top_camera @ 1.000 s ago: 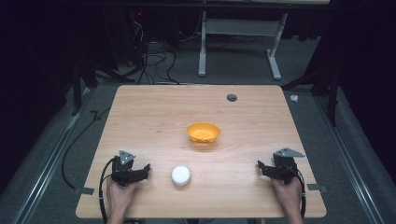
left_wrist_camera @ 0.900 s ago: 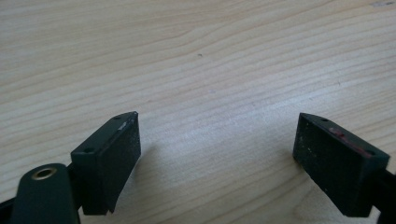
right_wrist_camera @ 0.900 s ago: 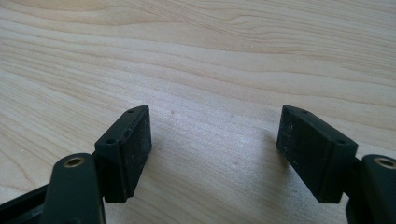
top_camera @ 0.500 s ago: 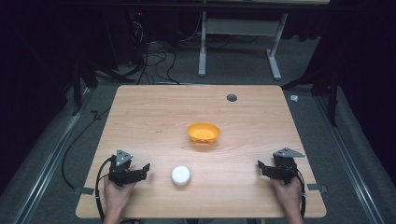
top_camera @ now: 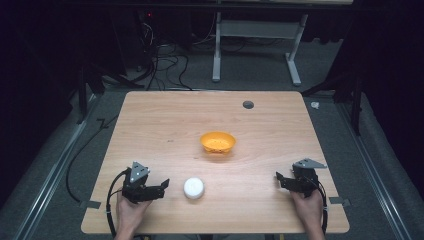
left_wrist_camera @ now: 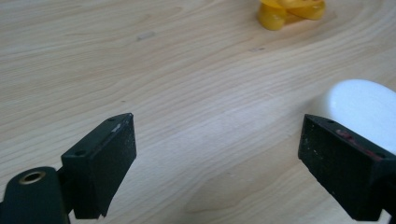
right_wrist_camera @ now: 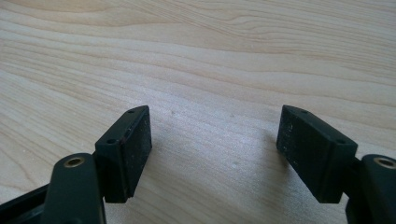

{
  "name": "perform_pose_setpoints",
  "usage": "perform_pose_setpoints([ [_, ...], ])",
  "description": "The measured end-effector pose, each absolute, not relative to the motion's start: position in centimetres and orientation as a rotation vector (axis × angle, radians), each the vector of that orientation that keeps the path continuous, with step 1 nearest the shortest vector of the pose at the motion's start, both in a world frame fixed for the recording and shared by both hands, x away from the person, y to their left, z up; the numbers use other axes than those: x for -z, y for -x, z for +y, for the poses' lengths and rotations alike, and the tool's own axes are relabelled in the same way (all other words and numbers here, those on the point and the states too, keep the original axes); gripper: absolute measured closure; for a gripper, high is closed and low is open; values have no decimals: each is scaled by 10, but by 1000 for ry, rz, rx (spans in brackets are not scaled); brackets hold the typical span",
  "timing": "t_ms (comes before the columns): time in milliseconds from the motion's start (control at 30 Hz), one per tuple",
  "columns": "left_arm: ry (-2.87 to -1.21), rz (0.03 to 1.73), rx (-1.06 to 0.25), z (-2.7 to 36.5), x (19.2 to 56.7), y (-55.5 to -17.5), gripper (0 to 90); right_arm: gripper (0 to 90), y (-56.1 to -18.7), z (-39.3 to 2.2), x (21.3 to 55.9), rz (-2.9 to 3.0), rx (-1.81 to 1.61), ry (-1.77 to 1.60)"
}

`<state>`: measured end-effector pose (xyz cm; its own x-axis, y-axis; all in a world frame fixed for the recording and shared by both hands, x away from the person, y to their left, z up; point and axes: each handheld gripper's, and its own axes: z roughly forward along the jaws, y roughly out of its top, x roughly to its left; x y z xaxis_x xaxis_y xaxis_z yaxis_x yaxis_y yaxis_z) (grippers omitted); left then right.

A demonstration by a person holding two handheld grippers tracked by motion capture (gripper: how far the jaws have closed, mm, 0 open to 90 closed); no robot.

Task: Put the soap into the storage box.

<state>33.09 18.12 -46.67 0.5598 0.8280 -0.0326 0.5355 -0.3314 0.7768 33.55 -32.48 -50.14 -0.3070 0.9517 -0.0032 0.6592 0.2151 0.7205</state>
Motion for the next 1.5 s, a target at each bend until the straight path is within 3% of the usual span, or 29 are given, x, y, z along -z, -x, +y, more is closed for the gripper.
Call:
perform_pose_setpoints([
  [733, -2058, 961, -399, 125, 463, -318, 88, 274, -336, -325, 502, 2046, -861, -1481],
  [1500, -2209, 906, -401, 79, 491, -323, 97, 272, -336, -325, 501, 2050, -870, -1486],
])
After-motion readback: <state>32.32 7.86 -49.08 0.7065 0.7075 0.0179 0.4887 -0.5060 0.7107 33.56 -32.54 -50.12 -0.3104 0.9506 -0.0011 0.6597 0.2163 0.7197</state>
